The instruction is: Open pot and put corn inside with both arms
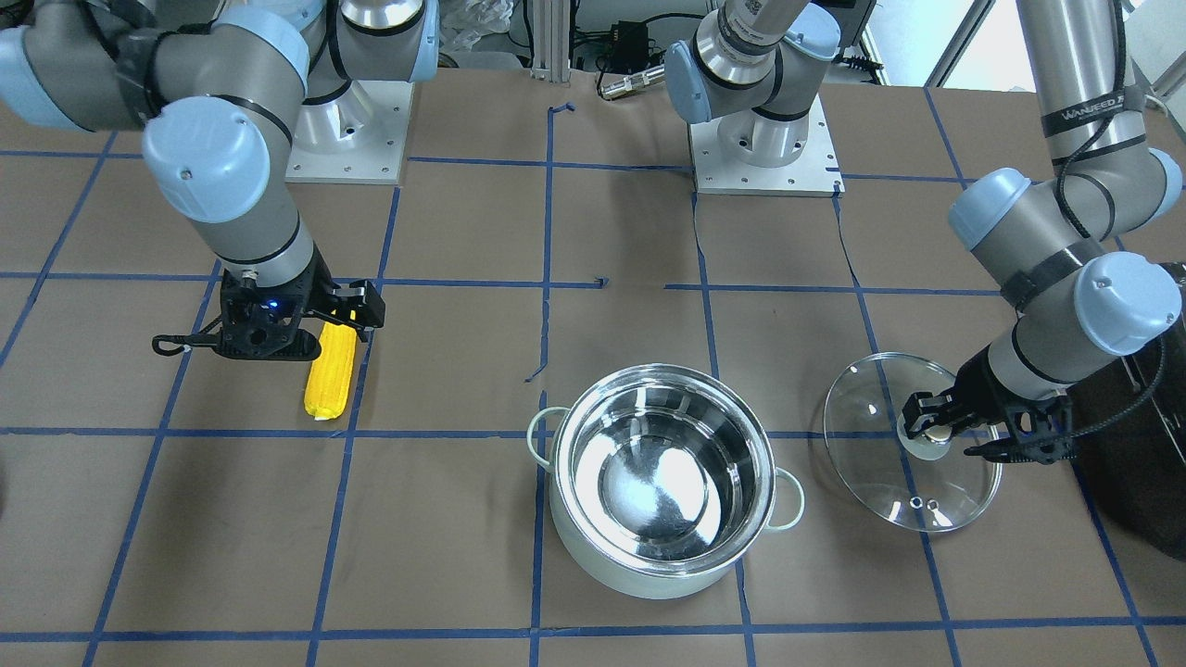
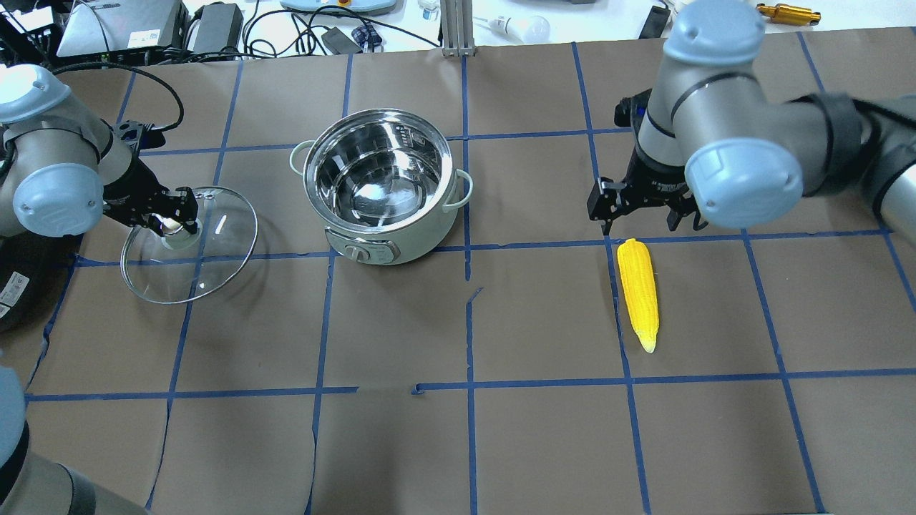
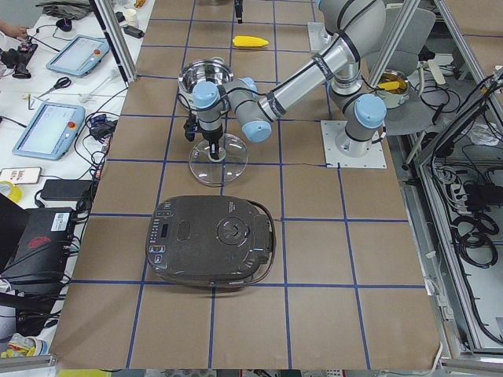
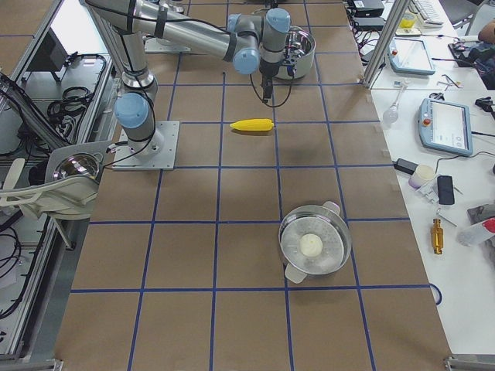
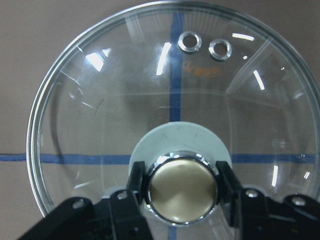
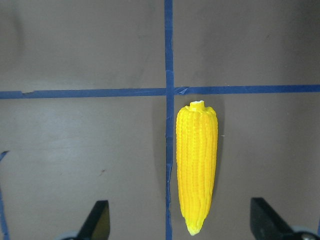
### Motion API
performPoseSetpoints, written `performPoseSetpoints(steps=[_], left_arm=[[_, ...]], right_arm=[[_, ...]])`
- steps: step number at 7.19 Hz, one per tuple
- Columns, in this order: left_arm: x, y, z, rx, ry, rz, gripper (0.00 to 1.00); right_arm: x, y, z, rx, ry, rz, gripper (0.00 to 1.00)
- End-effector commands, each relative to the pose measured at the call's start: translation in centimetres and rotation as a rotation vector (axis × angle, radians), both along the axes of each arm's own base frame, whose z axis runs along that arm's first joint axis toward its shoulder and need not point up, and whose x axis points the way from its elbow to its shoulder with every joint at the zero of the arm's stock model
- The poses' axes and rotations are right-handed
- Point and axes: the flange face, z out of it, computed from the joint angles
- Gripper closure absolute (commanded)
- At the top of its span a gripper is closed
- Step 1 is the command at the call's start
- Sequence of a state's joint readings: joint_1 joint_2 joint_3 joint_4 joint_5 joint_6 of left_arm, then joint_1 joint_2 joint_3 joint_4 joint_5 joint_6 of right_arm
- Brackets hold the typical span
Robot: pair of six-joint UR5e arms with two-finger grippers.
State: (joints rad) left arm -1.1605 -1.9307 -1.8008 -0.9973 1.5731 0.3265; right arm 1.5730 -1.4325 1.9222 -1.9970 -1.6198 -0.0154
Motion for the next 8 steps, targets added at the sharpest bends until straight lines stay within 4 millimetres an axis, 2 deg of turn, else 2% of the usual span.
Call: performPoseSetpoints(steps=[1,2,3,4,5,6,7,8], left_arm=[[0.0,-0.2,0.4,-0.008,-0.003,0.014,0.0],[0.1,-0.2,0.7,-0.012,-0.011,0.014,0.0],[-1.0,-0.2,2.6,-0.037,-0.03,-0.004,0.0],[-1.5,0.0,5.7,-0.078,-0.043,-0.008,0.0],[-4.3,0.5,8.6,-0.058,-0.03,0.014,0.0],[-9.1,1.1,12.8,-0.042,-0.026,0.004,0.0],[-12.6,3.3,16.6,0.0,-0.016,-0.013,0.0],[-14.6,5.4,20.3,-0.014,-0.017,0.031,0.0]], right_arm=[[-1.5,4.5,-7.6,-0.076,0.019,0.009,0.0],[-2.3,4.9,-8.4,-0.092,0.012,0.037,0.0],[-2.7,4.7,-8.5,-0.095,0.008,0.036,0.04],[-2.7,4.5,-9.7,-0.087,0.003,0.021,0.05],[-2.8,4.5,-10.4,-0.092,0.003,0.019,0.05],[-2.9,4.4,-10.4,-0.091,0.006,0.022,0.05],[-2.8,4.3,-11.2,-0.076,0.003,0.022,0.15],[-2.8,4.2,-11.3,-0.076,0.003,0.022,0.35]])
